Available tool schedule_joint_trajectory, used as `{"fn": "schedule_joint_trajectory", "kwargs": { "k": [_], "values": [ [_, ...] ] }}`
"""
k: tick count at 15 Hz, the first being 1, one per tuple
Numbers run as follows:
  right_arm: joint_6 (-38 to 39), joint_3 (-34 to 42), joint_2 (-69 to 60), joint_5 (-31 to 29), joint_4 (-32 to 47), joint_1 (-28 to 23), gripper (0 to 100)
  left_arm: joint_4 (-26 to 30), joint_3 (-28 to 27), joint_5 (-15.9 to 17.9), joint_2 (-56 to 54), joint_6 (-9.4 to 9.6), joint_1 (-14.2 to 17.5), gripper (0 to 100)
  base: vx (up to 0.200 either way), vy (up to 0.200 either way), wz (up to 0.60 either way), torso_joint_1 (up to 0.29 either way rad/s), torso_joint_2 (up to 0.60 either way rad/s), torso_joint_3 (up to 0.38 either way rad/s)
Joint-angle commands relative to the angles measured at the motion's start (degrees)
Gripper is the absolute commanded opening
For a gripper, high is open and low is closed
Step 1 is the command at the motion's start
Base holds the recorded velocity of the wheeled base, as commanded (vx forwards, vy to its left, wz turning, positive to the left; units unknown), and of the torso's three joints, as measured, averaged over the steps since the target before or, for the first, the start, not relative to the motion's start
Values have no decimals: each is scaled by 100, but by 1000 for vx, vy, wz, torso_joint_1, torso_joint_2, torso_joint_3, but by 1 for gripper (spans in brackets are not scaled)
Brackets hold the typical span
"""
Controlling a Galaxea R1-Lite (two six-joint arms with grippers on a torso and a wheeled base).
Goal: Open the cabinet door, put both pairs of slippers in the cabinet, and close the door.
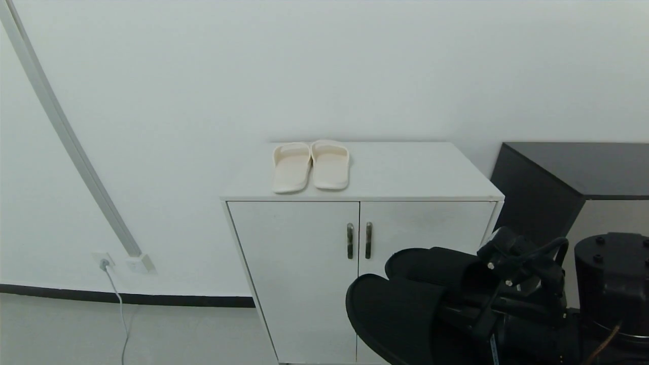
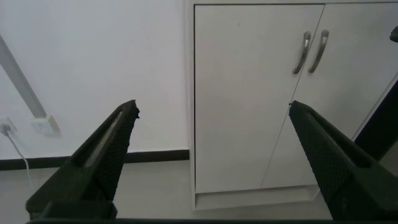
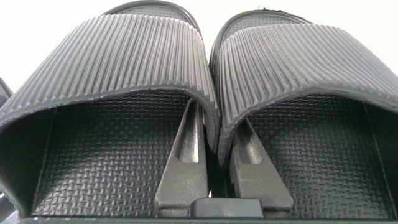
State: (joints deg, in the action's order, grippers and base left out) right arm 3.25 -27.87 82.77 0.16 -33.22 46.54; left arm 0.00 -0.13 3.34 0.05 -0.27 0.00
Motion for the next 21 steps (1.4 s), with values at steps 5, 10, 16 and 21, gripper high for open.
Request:
{"fn": "schedule_joint_trajectory", "kwargs": {
  "k": [5, 10, 16, 21],
  "values": [
    [-176, 62, 19, 11, 0, 13, 0, 0, -4, 0, 4, 0, 0, 100, 0, 0, 0, -192, 511, 319],
    [-185, 97, 28, 19, 0, 13, 0, 0, -4, 0, -5, 0, 0, 100, 0, 0, 0, -157, 486, 322],
    [-185, 132, 28, 28, 0, 13, 0, 0, -4, 0, 4, -8, 0, 100, 0, 0, 0, -117, 467, 347],
    [-194, 124, -7, 19, -9, 13, 0, 18, -13, -26, 74, 9, 0, 100, 0, 0, 0, -36, 390, 339]
  ]
}}
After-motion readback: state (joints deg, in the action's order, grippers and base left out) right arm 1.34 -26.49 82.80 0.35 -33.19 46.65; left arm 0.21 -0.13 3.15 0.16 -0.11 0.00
